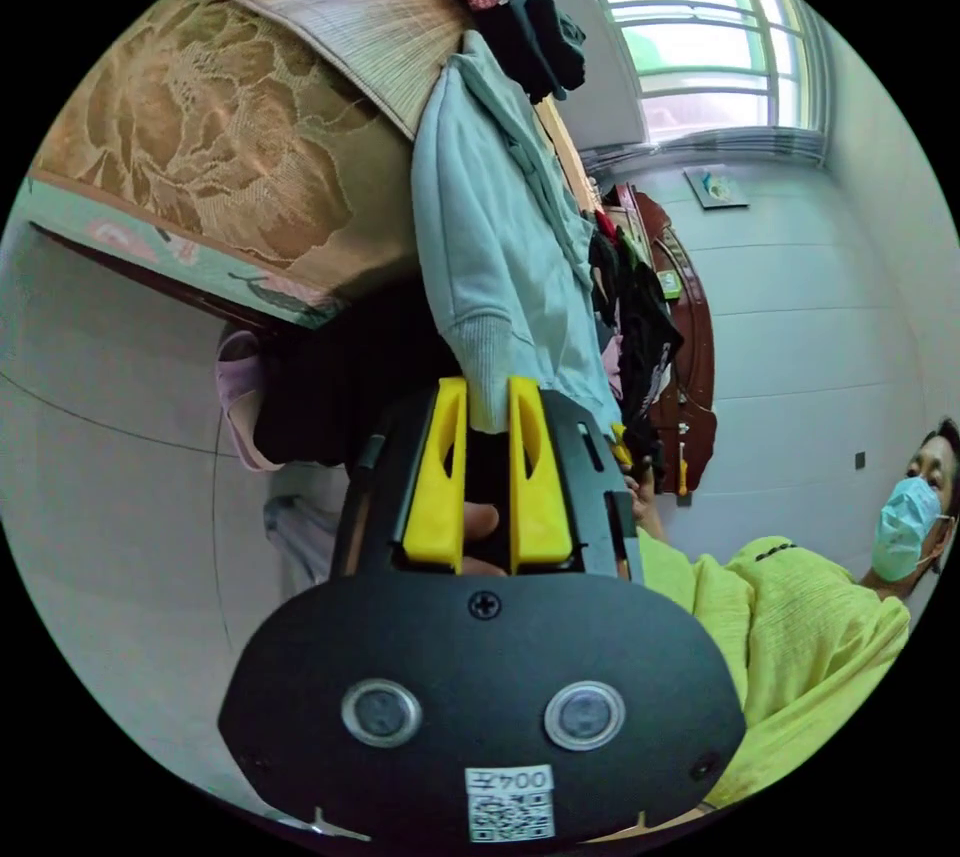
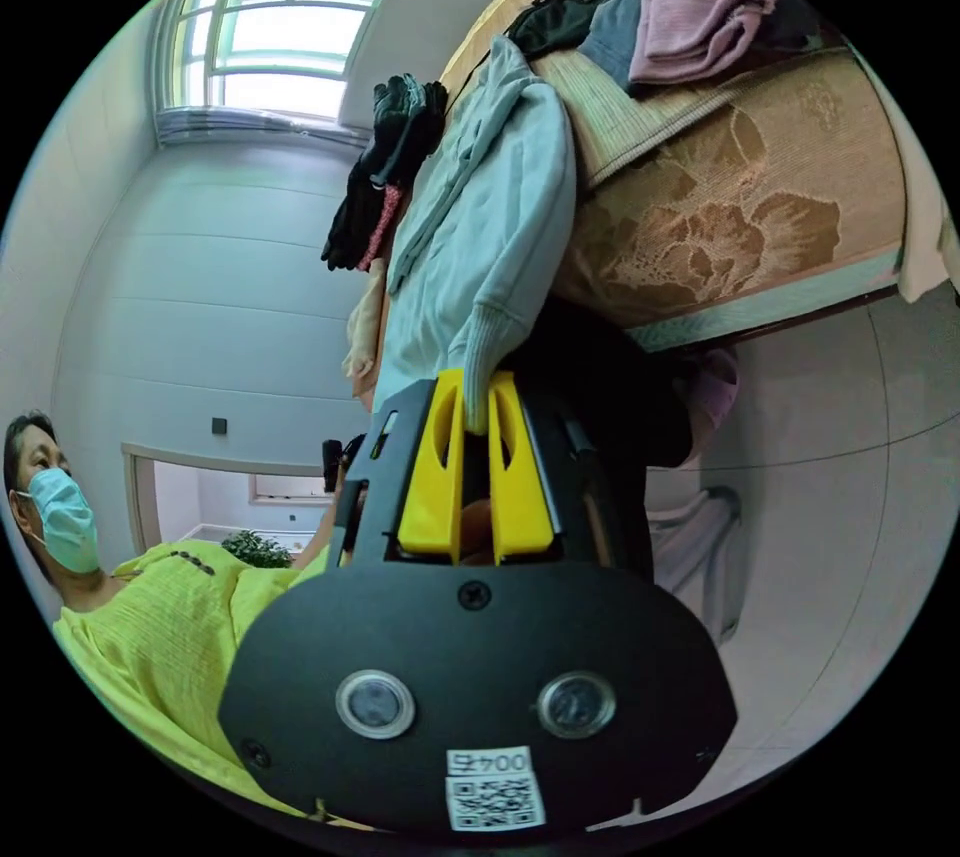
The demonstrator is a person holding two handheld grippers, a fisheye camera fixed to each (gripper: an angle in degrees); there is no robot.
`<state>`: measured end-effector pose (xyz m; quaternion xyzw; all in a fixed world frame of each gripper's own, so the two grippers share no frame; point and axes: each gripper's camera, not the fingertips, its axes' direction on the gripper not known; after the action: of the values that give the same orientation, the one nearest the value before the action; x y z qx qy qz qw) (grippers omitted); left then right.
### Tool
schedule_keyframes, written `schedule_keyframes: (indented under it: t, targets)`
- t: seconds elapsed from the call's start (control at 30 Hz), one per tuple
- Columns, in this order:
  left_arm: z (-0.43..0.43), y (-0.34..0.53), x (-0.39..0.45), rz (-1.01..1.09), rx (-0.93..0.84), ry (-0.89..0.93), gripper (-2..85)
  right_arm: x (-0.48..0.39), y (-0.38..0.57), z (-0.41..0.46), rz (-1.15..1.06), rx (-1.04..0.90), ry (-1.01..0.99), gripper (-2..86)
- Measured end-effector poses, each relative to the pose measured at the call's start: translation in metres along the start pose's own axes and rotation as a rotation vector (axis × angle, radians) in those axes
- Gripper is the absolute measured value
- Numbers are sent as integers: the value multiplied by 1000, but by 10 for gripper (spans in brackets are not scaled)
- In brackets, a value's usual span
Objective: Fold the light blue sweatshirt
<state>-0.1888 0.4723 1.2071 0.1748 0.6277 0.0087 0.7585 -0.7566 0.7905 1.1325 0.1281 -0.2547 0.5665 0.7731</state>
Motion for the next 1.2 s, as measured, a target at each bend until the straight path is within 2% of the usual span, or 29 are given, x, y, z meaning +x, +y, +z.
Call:
schedule_keyframes:
  t: [0.03,0.27,0.37,0.57,0.83,1.0,1.2]
  targets:
    - [-5,-1,3,16,1,-21,55,0,0,-1,-3,3,9,44]
    - [-58,-6,22,14,117,144,28,-26,5,-17,-126,60,23,31]
    - [-92,3,36,51,192,178,26,-38,8,-36,-165,120,-41,28]
    - [-143,41,61,123,211,183,24,-54,37,-69,-229,160,-132,24]
    - [-191,102,62,31,238,269,24,-49,100,-94,-120,183,-274,32]
    - [-203,48,95,60,307,351,25,-62,65,-94,-72,271,-414,37]
    - [-191,-117,145,70,362,326,31,-105,-49,-74,-110,314,-392,38]
